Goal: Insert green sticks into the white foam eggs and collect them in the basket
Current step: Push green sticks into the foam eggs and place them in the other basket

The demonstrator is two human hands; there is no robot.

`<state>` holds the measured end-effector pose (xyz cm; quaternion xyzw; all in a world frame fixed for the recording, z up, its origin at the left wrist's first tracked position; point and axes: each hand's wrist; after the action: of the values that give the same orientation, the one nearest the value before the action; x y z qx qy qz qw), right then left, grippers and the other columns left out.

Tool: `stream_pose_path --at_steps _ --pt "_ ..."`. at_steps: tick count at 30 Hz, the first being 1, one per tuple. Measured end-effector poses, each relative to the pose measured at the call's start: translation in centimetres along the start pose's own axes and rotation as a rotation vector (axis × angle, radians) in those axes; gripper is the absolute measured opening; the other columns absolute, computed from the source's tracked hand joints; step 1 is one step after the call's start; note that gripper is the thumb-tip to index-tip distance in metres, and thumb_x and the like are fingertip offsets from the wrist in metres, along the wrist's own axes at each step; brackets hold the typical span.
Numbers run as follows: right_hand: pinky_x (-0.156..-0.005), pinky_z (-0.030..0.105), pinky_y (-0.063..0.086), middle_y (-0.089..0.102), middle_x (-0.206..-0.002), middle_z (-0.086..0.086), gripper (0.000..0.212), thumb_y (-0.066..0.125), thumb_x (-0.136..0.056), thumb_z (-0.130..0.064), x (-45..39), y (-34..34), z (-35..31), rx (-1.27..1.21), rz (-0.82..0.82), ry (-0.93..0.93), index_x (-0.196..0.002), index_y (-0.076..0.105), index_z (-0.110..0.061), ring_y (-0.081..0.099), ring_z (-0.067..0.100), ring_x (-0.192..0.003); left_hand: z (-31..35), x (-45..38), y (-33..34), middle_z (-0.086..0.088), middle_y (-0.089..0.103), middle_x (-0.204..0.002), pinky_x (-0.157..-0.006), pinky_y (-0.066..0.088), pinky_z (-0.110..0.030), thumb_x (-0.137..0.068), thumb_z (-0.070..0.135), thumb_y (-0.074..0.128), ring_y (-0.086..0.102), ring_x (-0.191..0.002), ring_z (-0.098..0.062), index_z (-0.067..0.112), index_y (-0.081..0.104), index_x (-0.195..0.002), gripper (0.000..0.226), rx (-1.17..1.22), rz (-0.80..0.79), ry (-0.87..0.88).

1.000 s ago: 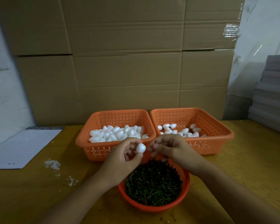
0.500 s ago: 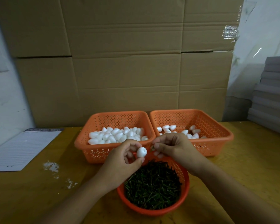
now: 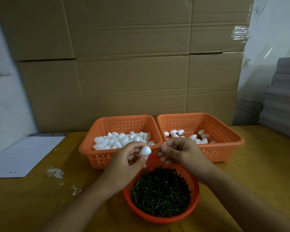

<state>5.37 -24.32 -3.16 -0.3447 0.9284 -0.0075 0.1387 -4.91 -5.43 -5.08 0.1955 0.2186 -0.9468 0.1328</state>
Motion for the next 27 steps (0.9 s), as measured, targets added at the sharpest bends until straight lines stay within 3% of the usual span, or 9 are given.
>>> stream_pose_path --at_steps 6,11,16,24,27 --pt "-0.07 0.025 0.057 0.076 -0.087 0.008 0.011 0.061 -0.097 -0.007 0.15 -0.02 0.12 0.12 -0.062 0.013 -0.096 0.071 -0.004 0.071 0.015 -0.076 -0.06 -0.03 -0.04 0.008 0.072 -0.106 -0.084 0.058 -0.035 -0.091 0.012 0.073 0.072 -0.095 -0.015 0.033 0.063 -0.109 0.029 0.034 0.043 0.025" --pt "-0.069 0.025 0.057 0.075 -0.088 0.011 0.01 0.06 -0.097 -0.006 0.13 0.05 0.16 0.141 -0.068 0.02 -0.096 0.07 -0.002 0.07 0.016 -0.076 0.08 0.1 -0.12 0.003 0.074 -0.105 -0.082 0.058 -0.03 -0.086 0.01 0.072 0.073 -0.098 -0.016 0.025 0.062 -0.107 0.028 0.069 0.029 0.018" --pt "-0.068 0.025 0.057 0.074 -0.083 0.008 0.011 0.06 -0.097 -0.004 0.09 0.12 0.19 0.158 -0.071 0.007 -0.097 0.069 0.002 0.069 0.015 -0.073 0.43 0.18 -0.23 0.007 0.072 -0.1 -0.082 0.056 -0.026 -0.084 0.01 0.078 0.069 -0.098 -0.015 0.035 0.066 -0.101 0.032 -0.021 0.024 0.054" --pt "-0.067 0.023 0.056 0.075 -0.084 0.006 0.011 0.061 -0.097 -0.006 0.04 0.03 0.34 0.211 -0.089 -0.011 -0.094 0.071 -0.005 0.071 0.014 -0.074 0.56 0.07 -0.35 0.007 0.066 -0.1 -0.082 0.058 -0.037 -0.078 0.015 0.085 0.066 -0.095 -0.017 0.031 0.071 -0.103 0.033 -0.096 0.061 0.073" --pt "-0.067 0.022 0.055 0.075 -0.082 0.003 0.011 0.061 -0.097 -0.007 0.04 -0.04 0.38 0.214 -0.098 -0.017 -0.094 0.072 -0.006 0.071 0.013 -0.074 0.83 0.02 -0.29 0.01 0.071 -0.104 -0.085 0.057 -0.034 -0.084 0.022 0.08 0.068 -0.099 -0.013 0.032 0.07 -0.108 0.027 -0.047 0.033 0.036"
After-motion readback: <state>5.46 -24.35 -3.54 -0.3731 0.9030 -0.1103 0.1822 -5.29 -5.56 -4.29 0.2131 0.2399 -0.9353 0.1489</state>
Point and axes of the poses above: each hand's wrist, its own x-axis away from the middle knuckle, its own y-axis out of the palm, z = x × y
